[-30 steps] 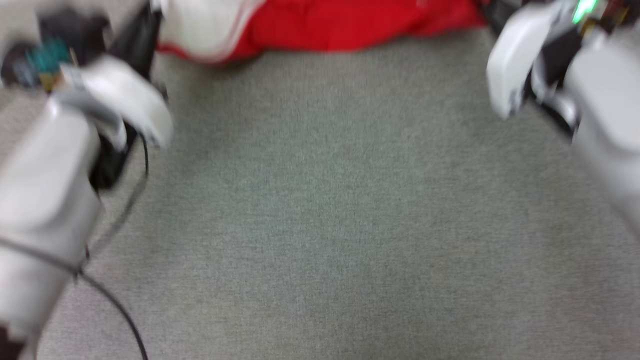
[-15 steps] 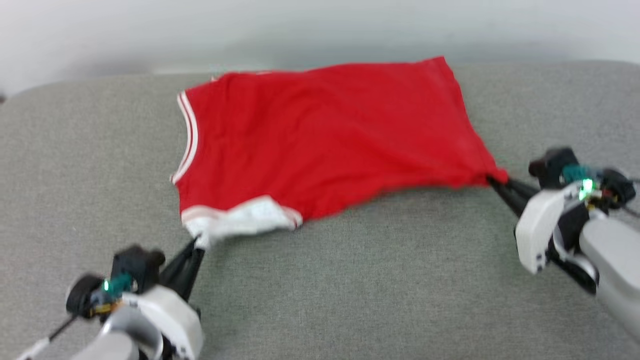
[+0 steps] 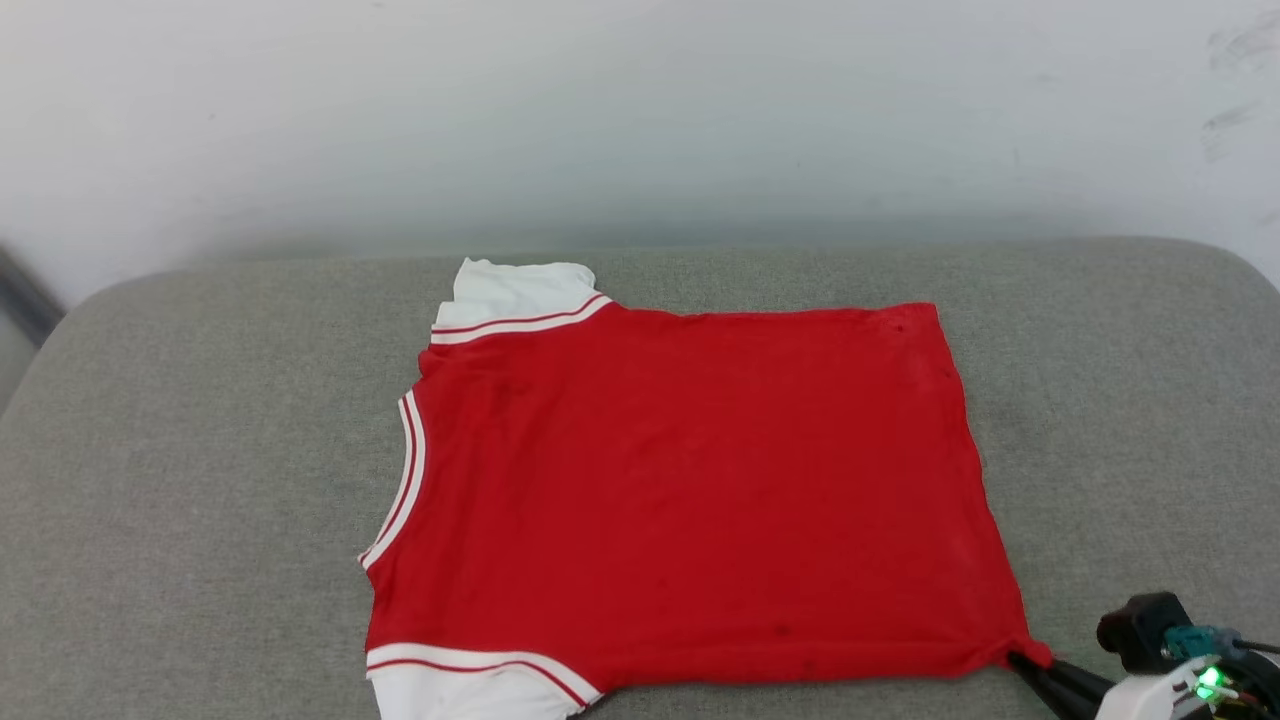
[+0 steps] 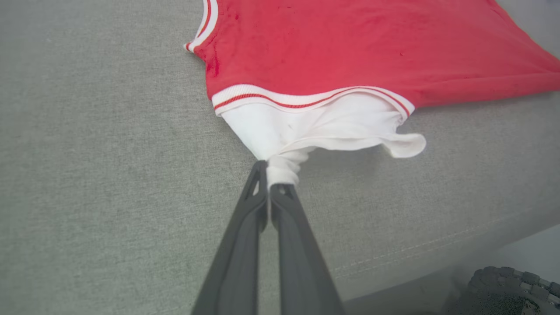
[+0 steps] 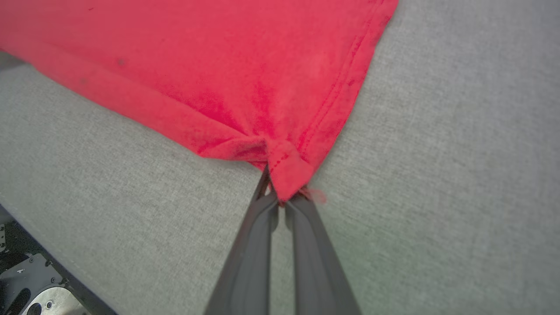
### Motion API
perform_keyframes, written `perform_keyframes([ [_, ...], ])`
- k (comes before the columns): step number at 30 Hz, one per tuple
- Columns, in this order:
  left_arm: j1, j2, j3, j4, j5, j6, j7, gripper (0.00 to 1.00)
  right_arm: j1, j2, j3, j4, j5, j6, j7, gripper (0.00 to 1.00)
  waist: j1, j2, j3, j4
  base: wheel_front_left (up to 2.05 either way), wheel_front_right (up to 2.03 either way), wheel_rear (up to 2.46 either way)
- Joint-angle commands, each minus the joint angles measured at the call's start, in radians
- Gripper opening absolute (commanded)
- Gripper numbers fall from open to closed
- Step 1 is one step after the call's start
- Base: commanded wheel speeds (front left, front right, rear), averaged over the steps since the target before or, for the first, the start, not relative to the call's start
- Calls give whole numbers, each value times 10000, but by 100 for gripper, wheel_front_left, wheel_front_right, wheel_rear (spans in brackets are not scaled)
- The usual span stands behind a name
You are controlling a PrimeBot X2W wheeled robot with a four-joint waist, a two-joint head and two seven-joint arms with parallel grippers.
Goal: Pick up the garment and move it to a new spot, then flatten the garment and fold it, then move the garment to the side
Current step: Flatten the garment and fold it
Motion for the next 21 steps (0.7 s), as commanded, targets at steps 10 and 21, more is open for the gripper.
perform_keyframes([
  [10, 909, -79, -20, -205, -175, 253, -208, 0, 2193, 109, -2168, -1173, -938, -7, 821, 0, 3, -1, -208, -128, 0, 0, 0],
  [21, -1557, 78, 320, -82, 790, -239, 214, 0, 2057, 646, -4573, -2884, -2058, -7, 2122, 0, 3, -1, 358, -140, 0, 0, 0],
])
